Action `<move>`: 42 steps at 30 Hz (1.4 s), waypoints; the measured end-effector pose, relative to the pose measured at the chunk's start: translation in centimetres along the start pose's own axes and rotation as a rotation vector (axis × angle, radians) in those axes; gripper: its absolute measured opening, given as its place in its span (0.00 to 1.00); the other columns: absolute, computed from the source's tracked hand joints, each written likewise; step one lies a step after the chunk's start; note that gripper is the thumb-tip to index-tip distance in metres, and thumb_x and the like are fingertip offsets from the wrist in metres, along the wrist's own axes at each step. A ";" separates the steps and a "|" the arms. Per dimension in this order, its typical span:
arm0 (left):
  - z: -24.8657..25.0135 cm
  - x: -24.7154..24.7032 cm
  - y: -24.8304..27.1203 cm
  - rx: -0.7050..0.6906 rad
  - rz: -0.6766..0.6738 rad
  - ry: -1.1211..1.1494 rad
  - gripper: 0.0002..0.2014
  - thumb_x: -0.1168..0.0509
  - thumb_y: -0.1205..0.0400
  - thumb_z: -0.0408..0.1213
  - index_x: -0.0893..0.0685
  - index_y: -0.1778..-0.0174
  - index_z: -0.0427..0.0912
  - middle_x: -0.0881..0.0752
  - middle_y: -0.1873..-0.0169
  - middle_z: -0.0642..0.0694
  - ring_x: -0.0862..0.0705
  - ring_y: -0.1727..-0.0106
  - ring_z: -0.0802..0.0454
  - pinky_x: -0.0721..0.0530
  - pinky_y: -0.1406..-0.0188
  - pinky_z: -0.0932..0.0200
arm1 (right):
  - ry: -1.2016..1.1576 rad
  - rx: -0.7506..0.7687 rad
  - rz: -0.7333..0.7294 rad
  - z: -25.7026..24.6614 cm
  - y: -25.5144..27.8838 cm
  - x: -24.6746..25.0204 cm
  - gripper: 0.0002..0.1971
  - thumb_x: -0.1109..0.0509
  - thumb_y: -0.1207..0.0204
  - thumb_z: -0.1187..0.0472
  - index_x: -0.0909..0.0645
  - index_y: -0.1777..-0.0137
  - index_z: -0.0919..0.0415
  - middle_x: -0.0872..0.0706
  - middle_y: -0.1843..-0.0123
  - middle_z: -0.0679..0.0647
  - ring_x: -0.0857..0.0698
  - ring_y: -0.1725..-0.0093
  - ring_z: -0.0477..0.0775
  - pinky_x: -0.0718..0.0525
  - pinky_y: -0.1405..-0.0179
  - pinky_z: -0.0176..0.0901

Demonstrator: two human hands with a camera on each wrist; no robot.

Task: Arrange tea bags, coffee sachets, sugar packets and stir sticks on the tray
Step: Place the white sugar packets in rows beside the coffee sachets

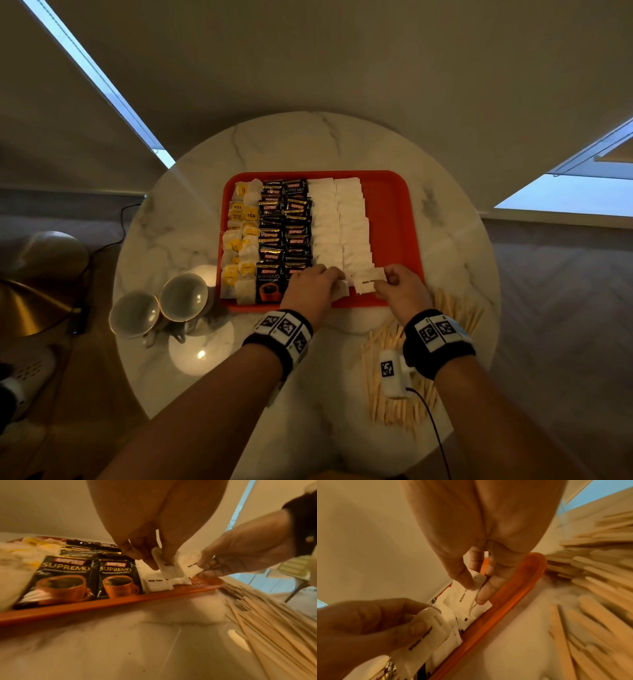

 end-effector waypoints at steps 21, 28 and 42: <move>0.3 -1.8 -0.2 -0.139 -0.039 -0.345 0.28 0.41 0.12 0.32 0.38 0.14 0.42 0.36 0.17 0.39 0.35 0.18 0.39 0.35 0.17 0.45 | 0.391 0.089 0.065 -0.8 -0.3 -2.1 0.20 0.22 0.24 0.54 0.22 0.35 0.54 0.19 0.41 0.52 0.18 0.43 0.57 0.20 0.48 0.47; 0.7 -1.5 -1.4 -0.159 0.013 -0.264 0.27 0.39 0.11 0.42 0.34 0.16 0.42 0.33 0.18 0.39 0.35 0.17 0.39 0.37 0.17 0.45 | 0.336 0.083 0.107 -1.6 -1.6 -1.4 0.25 0.24 0.23 0.49 0.22 0.30 0.57 0.20 0.38 0.54 0.18 0.42 0.57 0.17 0.43 0.51; 1.0 -1.7 -5.9 -0.188 0.006 -0.357 0.38 0.43 0.13 0.59 0.46 0.12 0.42 0.48 0.11 0.37 0.50 0.11 0.38 0.52 0.11 0.40 | 0.232 0.150 0.099 -4.4 -5.6 -0.9 0.22 0.26 0.22 0.45 0.20 0.32 0.55 0.20 0.39 0.51 0.18 0.48 0.48 0.21 0.50 0.40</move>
Point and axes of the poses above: each hand's wrist, its own y-axis away from the middle knuckle, its own x-axis out of the back of the hand, z = x × y, the point moved 6 cm from there along -y, towards the middle knuckle
